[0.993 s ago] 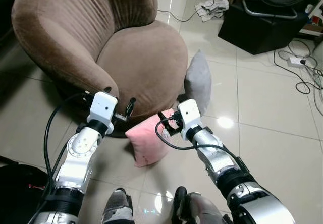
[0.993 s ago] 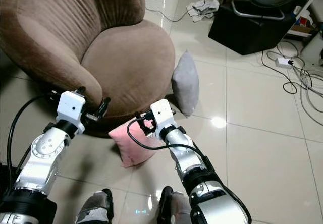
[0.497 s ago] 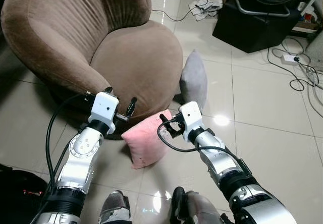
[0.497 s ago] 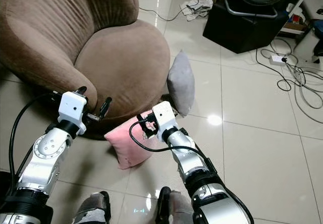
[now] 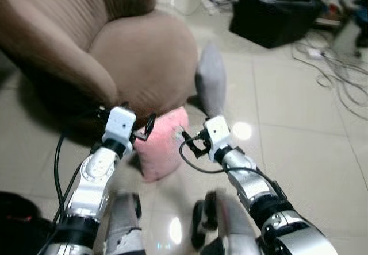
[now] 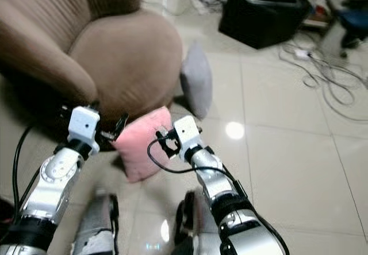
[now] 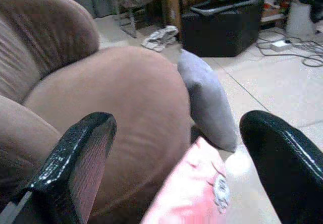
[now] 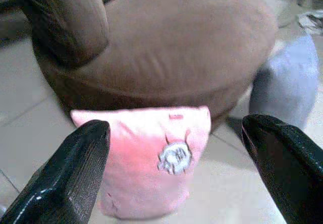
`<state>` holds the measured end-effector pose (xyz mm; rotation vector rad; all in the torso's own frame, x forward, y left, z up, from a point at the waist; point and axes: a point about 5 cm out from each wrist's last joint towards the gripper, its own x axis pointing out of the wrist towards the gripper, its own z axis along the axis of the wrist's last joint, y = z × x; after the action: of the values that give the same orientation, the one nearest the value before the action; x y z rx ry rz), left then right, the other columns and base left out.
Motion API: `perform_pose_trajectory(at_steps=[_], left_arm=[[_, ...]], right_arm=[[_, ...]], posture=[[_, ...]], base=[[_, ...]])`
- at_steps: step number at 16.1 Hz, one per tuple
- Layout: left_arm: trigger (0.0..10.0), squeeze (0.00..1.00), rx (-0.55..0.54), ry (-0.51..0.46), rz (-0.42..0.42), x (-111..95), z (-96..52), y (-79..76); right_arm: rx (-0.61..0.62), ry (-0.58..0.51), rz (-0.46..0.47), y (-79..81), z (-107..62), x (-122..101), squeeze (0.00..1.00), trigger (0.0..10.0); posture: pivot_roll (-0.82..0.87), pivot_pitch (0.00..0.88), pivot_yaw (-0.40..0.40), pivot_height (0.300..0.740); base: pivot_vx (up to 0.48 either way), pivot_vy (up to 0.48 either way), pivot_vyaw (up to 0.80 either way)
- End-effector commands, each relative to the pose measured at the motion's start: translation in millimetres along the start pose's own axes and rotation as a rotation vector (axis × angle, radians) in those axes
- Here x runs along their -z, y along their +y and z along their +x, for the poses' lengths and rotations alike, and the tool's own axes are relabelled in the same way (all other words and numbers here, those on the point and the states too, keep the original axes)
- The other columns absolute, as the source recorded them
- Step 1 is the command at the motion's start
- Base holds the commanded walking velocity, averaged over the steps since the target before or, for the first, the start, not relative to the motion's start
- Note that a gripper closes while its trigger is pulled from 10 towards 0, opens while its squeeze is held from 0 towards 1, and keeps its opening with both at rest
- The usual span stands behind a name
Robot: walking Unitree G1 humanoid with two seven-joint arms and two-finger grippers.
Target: Move the pillow to the sofa from floor
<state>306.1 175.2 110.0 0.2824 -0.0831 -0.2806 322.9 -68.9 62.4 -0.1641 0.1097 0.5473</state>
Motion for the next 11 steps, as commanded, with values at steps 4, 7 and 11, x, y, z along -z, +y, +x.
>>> perform_pose_trajectory(at_steps=[4, 7, 11], left_arm=[[10.0, 1.00, 0.008, 0.051, 0.025, 8.3, -1.9, -6.0], [10.0, 1.00, 0.008, 0.058, 0.022, 9.1, -2.2, -7.1], [10.0, 1.00, 0.007, 0.063, 0.016, 10.2, -3.8, -7.5]], right_arm=[[0.017, 0.016, 0.046, -2.4, -4.5, 5.5, 0.00, 10.0], [0.010, 0.014, 0.042, 0.0, -5.4, 6.1, 0.00, 10.0], [-0.003, 0.017, 0.037, 2.0, -5.6, 6.3, 0.00, 10.0]], posture=[[0.08, 0.253, -0.113, 0.561], [0.08, 0.257, -0.114, 0.561], [0.08, 0.265, -0.115, 0.561]], base=[[0.000, 0.000, 0.12], [0.389, 0.000, 0.00], [0.469, 0.000, 0.00]])
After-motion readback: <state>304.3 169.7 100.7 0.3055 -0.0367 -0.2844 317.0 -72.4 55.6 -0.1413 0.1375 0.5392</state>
